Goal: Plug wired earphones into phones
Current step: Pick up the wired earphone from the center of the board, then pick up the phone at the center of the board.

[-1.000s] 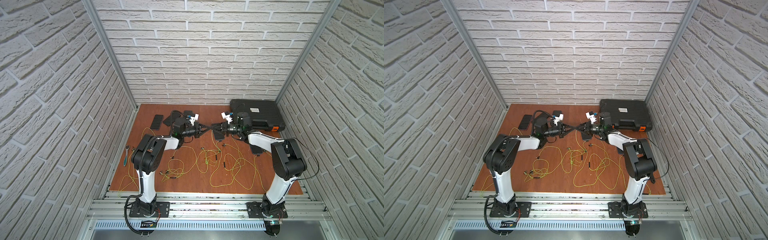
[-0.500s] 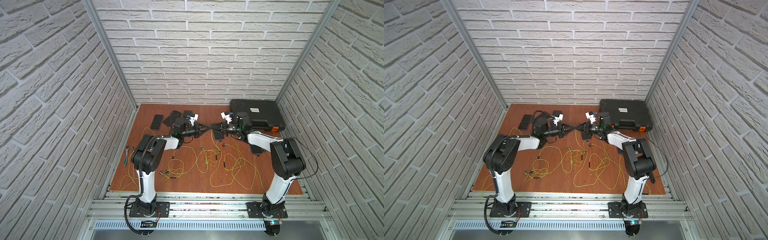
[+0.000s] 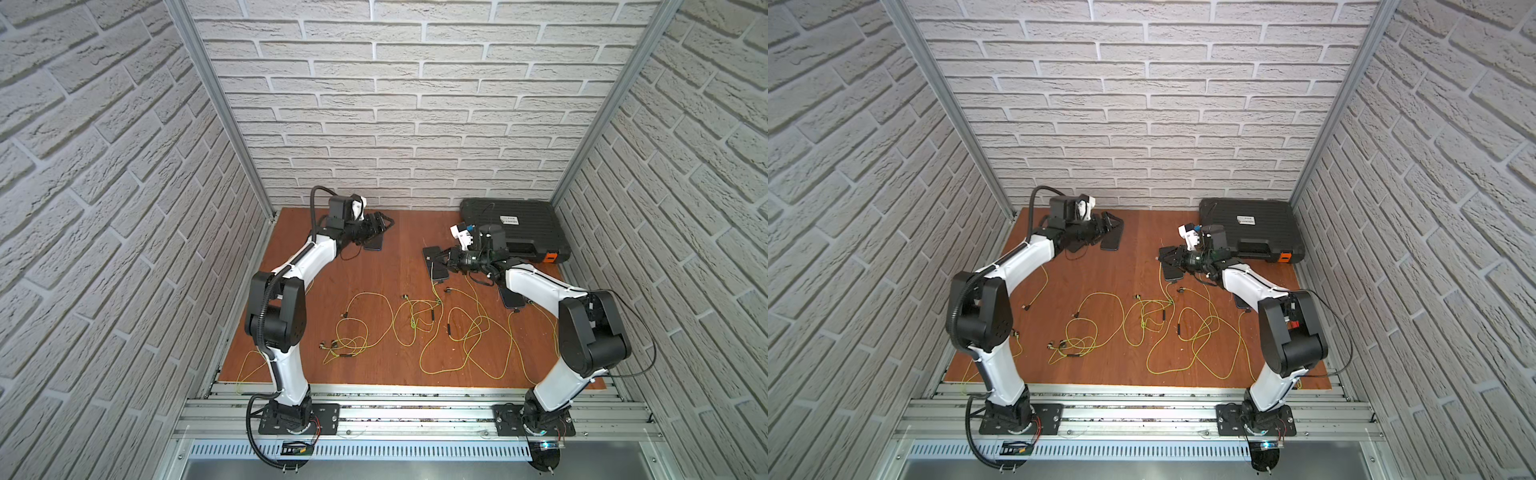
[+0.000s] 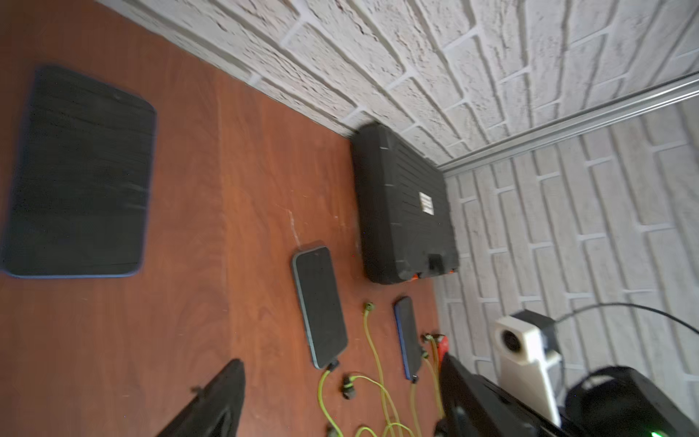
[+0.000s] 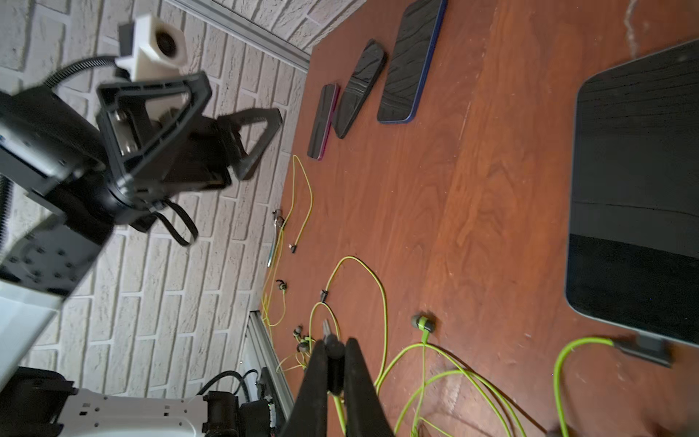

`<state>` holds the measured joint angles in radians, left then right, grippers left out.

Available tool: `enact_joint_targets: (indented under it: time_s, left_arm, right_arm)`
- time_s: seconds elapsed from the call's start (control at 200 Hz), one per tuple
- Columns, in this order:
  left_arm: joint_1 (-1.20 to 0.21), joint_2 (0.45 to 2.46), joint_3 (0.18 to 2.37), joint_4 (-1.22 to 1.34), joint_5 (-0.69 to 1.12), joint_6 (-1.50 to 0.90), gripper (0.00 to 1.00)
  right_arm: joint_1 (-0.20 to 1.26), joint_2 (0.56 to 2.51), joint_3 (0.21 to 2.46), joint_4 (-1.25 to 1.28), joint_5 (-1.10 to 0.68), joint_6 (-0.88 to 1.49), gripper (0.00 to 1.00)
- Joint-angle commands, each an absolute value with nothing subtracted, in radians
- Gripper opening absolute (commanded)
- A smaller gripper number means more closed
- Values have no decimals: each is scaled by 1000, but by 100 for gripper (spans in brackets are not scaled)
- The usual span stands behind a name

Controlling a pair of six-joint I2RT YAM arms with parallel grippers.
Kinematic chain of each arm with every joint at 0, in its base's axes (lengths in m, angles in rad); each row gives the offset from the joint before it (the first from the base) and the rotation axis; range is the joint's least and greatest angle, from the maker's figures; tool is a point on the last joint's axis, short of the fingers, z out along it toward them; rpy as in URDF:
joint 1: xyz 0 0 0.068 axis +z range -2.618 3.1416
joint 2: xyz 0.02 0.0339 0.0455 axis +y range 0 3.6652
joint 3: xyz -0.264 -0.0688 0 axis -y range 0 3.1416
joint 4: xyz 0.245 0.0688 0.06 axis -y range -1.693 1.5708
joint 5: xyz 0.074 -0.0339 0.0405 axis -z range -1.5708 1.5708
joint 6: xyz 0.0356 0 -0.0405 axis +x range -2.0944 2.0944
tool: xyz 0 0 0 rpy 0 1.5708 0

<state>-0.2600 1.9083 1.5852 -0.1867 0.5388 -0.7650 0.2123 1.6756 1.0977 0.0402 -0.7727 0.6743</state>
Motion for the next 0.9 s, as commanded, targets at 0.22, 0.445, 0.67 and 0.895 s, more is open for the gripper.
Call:
enact_joint_targets:
  time_s: [0.22,0.445,0.67,0.895]
  left_arm:
    - [-280,2309,2110,-817,42,-410,89]
    - [-302,2477,2273,-859,-70,-374,94]
    - [-348,2587,2348,-899,-118,-277,98]
    - [-341,2722,2531,-998,-91,-252,95]
  right_arm:
    - [212,1520,991,-199,-639,484,6]
    - [213,1461,926,-223,-611,470,6]
    - [212,1453,917,-258,-587,449,6]
    - [212,1455,915,-266,-581,448,6]
